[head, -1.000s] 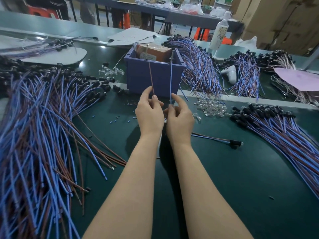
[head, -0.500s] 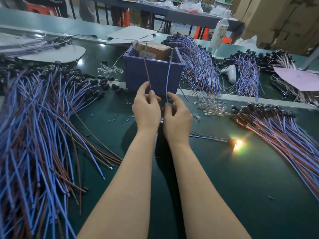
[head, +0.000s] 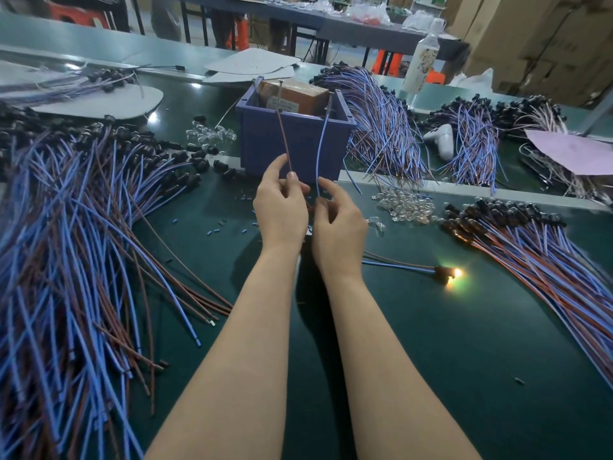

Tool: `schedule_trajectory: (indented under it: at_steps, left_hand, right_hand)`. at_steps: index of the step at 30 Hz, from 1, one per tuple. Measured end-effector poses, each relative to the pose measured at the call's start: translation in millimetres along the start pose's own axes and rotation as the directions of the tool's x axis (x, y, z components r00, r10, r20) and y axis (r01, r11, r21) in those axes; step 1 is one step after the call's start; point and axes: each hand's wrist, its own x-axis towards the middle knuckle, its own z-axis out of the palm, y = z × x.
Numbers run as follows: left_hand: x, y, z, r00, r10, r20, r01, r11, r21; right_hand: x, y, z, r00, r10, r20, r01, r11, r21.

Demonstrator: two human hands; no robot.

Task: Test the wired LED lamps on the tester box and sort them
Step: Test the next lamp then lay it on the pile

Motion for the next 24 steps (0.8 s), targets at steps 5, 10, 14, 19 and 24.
schedule_trajectory:
  at_steps: [5,10,14,19,24]
  left_hand:
    - [-0.6,2.6,-1.8,0.998,-0.059,0.020,0.059,0.998,0.005]
    - [-4.2,19.1,-4.2,0.967,-0.143,0.211,0.135,0.989,0.054]
    - [-10.6,47.4,-4.4,0.964,0.050,0.261,-0.086,0.988,0.125]
    - [-30.9,99.9,19.5,0.857,0.298,0.421,-0.366,0.926,0.091]
    - [-56.7,117.2,56.9,0.832,0.280,0.480,-0.434,0.866,0.248]
  right_hand:
    - [-0.9,-1.7,-0.8,1.000,0.008,-0.004,-0.008,1.000,-0.018]
    - [0.6,-10.2,-11.7,0.994,0.016,0.106,-0.009,0.997,-0.073]
    - [1.5,-25.4,-41.2,0.970,-0.068,0.235,0.096,0.990,-0.107]
    - [13.1,-41.2,-94.8,0.977,-0.181,0.115,0.209,0.925,-0.317]
    - [18.1,-45.9,-156.6,0.929,-0.172,-0.326,0.184,0.983,0.006]
